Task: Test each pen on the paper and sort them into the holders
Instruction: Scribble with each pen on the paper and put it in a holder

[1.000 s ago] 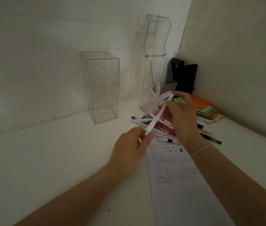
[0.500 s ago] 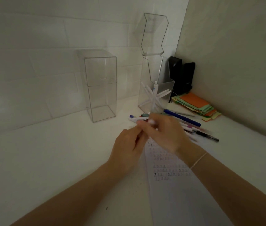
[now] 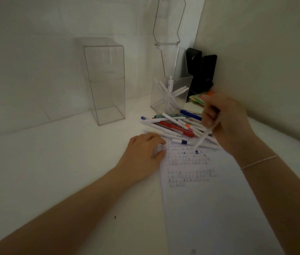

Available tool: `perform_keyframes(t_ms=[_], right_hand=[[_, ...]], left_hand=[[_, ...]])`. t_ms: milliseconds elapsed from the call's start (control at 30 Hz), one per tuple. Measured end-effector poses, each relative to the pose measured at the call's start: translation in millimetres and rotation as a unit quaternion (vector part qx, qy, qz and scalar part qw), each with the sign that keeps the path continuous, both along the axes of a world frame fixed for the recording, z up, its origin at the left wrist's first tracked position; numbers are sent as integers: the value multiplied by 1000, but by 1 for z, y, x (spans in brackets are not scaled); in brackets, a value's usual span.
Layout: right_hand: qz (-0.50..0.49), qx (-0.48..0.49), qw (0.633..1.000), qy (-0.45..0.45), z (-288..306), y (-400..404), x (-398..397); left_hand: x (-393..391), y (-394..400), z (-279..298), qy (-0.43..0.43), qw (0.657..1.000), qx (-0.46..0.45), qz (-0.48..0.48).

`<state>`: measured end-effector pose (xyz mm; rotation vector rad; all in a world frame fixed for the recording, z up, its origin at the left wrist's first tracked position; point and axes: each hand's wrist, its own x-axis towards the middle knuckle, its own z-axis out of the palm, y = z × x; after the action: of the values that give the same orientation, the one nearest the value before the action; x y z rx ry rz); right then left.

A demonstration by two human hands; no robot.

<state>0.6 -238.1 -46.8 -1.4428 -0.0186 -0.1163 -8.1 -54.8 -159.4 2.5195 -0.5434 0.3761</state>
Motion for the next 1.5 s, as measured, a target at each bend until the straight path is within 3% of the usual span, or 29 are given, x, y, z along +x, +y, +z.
perform_keyframes(t_ms=[100,167,233,300,467,600,700,867,1500], right_hand=[[-82,-161,984,1,1,-1,-17],[-53,-133,989,39,3,-7,-29],[31,-41,995,89,2,-13,-41],[95,-17,991,88,-6,-16,-49],[-16,-107,993,41,-43,-13,-51],[20,-61,993,97,-64,-6,-54],[11,-144,986,84,-76,-2,-58],[-107,-288,951,20,-92,1,-60],[-103,-327,939,-1,-95,2,-60]], left_hand=[[0,-1,0,8,999,33,2],[-1,-1,1,8,999,41,5],[-2,-2,1,1,999,44,9],[-3,-2,2,-2,999,50,9],[-3,-3,2,21,998,59,9],[-5,-4,3,21,998,63,5],[-6,-4,2,11,997,78,5],[-5,-4,-2,7,996,93,2],[-2,-4,-4,-2,994,112,1]])
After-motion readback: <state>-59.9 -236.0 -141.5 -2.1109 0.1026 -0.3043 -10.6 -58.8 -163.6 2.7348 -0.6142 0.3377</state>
